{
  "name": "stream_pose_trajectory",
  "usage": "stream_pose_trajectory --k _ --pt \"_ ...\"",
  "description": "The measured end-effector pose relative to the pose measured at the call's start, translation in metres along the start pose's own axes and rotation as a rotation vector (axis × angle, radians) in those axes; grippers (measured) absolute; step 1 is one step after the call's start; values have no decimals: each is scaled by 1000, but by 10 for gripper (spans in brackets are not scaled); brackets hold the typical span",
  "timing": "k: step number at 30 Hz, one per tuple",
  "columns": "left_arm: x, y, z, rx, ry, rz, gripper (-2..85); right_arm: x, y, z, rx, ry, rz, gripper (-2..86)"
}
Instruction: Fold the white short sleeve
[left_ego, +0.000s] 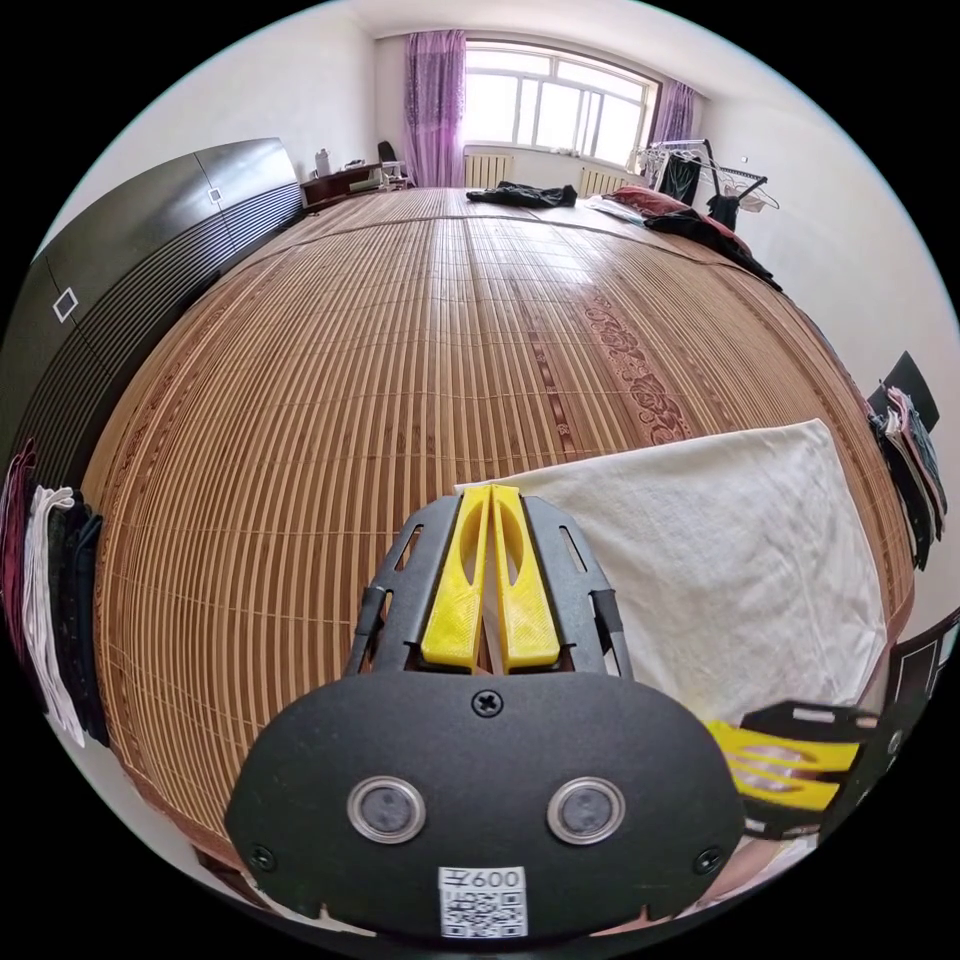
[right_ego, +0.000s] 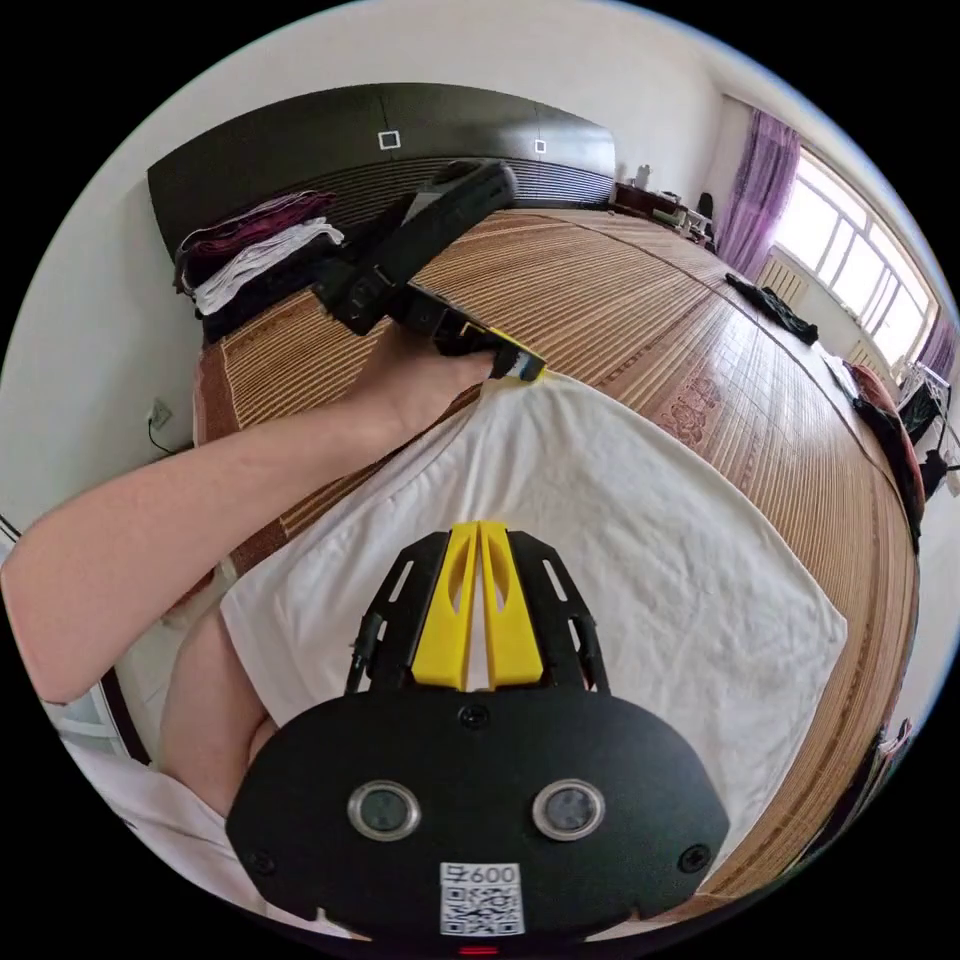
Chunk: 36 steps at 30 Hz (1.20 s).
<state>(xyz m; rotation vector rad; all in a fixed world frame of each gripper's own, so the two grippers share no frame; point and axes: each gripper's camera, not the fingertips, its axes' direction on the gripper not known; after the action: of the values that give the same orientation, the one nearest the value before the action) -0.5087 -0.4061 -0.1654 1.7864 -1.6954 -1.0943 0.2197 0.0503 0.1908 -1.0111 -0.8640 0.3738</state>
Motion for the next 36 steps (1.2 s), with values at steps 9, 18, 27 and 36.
stream_pose_trajectory --k 9,18,27,36 --pt "-3 0 0 1 -2 1 9 -60 48 -2 11 -2 -60 -9" --pt "-10 -1 2 1 7 -3 9 -27 57 -22 -7 -230 -104 -9" --pt "-14 -1 4 1 -5 2 9 31 40 12 -69 -309 93 -8" --pt "-25 -1 8 3 16 -9 9 -54 68 -26 -15 -216 -16 -9"
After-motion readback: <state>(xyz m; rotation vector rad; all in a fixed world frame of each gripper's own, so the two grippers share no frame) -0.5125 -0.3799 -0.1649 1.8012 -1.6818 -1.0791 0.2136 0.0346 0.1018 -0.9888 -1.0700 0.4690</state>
